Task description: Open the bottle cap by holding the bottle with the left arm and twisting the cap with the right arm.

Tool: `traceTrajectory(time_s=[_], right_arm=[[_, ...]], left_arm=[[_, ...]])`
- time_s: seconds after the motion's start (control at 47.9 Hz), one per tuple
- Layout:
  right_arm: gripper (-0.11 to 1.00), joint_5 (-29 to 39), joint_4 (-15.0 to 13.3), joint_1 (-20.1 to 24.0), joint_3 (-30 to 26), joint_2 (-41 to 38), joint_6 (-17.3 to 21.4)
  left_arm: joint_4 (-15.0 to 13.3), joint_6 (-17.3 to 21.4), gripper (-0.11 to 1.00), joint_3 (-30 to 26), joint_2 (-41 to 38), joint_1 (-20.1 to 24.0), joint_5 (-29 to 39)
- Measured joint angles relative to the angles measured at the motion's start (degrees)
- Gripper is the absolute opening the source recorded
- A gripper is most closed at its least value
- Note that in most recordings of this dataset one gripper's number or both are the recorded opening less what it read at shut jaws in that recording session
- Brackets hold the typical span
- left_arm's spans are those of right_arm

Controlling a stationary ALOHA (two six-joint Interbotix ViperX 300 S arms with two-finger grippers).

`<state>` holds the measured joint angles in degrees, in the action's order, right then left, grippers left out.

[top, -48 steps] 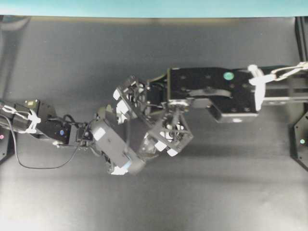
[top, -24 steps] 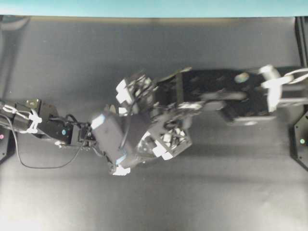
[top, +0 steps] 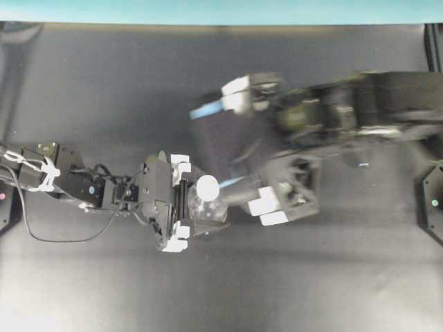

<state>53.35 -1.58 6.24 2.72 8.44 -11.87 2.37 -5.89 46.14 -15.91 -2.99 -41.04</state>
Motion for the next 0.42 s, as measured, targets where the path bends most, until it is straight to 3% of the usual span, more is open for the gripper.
traceTrajectory(time_s=[0.209, 0.417], right_arm=[[0.78, -14.4, 0.0, 0.5, 12.0, 8.8, 6.9], [0.78, -28.5, 0.0, 0.7, 22.1, 17.0, 10.6]], left_arm=[[0.0, 0.0, 0.79, 0.0, 0.0, 0.0, 0.0], [0.0, 0.0, 0.79, -0.1, 0.0, 0.0, 0.1]])
